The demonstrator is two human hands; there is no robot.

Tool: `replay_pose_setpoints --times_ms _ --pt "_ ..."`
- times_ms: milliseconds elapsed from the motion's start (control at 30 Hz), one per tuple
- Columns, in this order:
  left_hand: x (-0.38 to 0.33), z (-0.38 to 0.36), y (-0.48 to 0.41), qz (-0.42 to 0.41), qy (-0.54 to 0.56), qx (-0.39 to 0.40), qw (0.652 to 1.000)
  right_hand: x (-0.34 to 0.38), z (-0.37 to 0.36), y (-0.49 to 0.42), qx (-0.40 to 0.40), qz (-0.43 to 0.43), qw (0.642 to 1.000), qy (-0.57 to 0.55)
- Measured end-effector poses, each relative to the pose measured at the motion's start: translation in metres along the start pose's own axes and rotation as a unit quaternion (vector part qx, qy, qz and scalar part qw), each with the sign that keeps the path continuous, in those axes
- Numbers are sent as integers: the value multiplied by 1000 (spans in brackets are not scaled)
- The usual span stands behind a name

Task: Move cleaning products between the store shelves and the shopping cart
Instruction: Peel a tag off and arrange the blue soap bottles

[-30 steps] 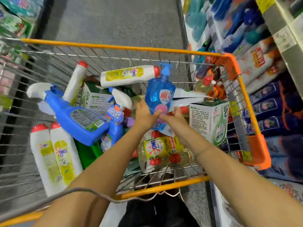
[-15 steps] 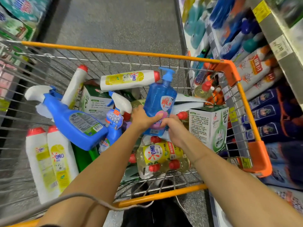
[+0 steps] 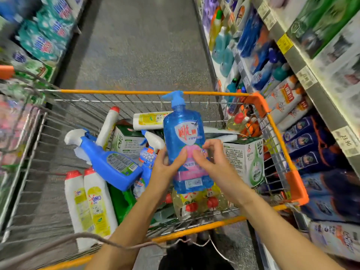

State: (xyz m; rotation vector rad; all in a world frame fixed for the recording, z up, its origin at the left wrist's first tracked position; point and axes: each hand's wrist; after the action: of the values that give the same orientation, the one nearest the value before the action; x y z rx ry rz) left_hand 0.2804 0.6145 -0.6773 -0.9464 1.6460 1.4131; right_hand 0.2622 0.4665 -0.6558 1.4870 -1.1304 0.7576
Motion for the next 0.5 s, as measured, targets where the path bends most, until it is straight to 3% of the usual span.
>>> replay_pose_setpoints --times_ms 67,267,500 --pt "-10 4 20 -11 4 12 1000 8 -5 17 -14 36 999 -11" --pt "-52 2 66 -16 -40 53 998 27 -21 68 -14 5 986 -165" --pt "-96 -5 110 -71 -115 124 983 66 -33 129 -60 74 972 -213"
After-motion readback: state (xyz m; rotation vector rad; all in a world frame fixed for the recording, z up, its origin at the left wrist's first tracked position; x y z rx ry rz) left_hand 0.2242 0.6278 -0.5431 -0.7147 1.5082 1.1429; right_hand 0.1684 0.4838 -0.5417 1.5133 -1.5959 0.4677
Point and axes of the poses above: each hand's wrist, its own y-axis away from the middle knuckle, its own z-axis out of the back of the hand, x = y × z, and after that the axes turned 10 degrees about -y, right-handed
